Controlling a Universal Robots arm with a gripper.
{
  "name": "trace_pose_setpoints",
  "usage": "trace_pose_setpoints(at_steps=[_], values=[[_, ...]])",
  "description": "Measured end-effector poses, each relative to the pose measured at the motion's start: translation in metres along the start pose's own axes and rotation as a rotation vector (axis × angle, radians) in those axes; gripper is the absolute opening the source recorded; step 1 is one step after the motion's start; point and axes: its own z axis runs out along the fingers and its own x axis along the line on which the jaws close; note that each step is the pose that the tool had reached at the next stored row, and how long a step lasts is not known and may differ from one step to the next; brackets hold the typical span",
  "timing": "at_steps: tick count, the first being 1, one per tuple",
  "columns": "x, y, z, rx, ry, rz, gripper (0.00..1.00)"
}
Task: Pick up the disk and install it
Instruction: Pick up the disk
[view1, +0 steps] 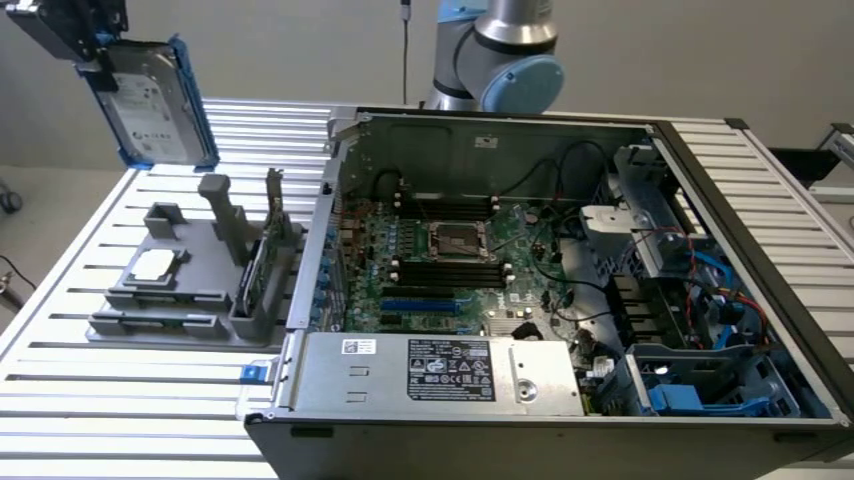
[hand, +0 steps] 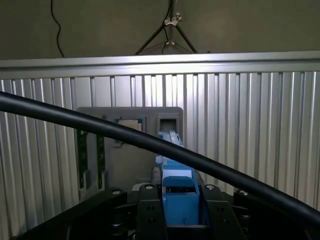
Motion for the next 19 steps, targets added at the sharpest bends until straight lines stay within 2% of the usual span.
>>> trace_pose_setpoints(at_steps=[4,11,19], values=[[0.002,-0.0122,-0.0179,0.0001,-0.0018,0.000,0.32],[0.010,-0.0421,-0.0479,-0.0001,-0.0049,0.000,0.32],[0.023,-0.0774,-0.0643,-0.0002,-0.0051,0.000,0.32]])
